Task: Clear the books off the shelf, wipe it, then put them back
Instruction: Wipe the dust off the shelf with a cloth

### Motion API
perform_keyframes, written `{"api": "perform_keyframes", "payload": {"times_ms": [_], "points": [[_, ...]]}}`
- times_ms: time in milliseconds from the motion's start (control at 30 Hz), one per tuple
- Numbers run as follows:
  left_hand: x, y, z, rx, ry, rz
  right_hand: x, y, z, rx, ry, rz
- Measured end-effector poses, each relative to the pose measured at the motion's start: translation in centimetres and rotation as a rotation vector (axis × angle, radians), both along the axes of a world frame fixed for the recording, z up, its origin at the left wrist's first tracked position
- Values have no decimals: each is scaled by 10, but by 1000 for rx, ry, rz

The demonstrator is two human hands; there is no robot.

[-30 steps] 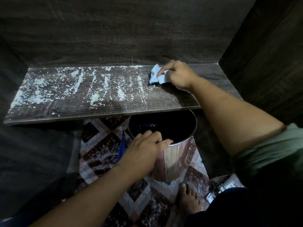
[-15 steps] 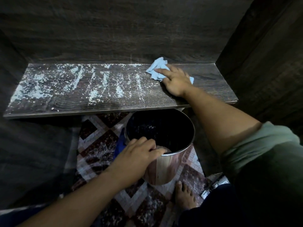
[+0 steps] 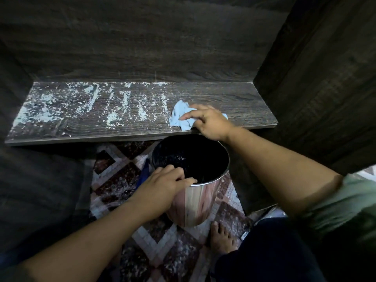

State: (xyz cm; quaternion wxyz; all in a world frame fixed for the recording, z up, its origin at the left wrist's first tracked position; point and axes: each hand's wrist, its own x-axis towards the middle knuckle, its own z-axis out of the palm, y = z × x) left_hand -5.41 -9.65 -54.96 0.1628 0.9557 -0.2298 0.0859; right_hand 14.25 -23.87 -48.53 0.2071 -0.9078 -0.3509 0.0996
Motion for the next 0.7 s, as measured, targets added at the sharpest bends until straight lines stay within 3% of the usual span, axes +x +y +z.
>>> {"api": "perform_keyframes", "payload": {"times_ms": [100, 267, 433, 567, 700], "points": [[2, 0, 0, 11, -1, 1, -17, -13, 9, -6, 28, 41], [5, 1, -1, 49, -21, 17, -36, -32, 44, 34, 267, 44], [4, 1, 1, 74, -9, 27, -21, -28, 55, 166, 2, -185], [6, -1, 3, 92, -12, 51, -13, -17, 26, 20, -68, -208], [7, 0, 4, 81, -33, 51, -24, -16, 6, -137, -80, -63]]}}
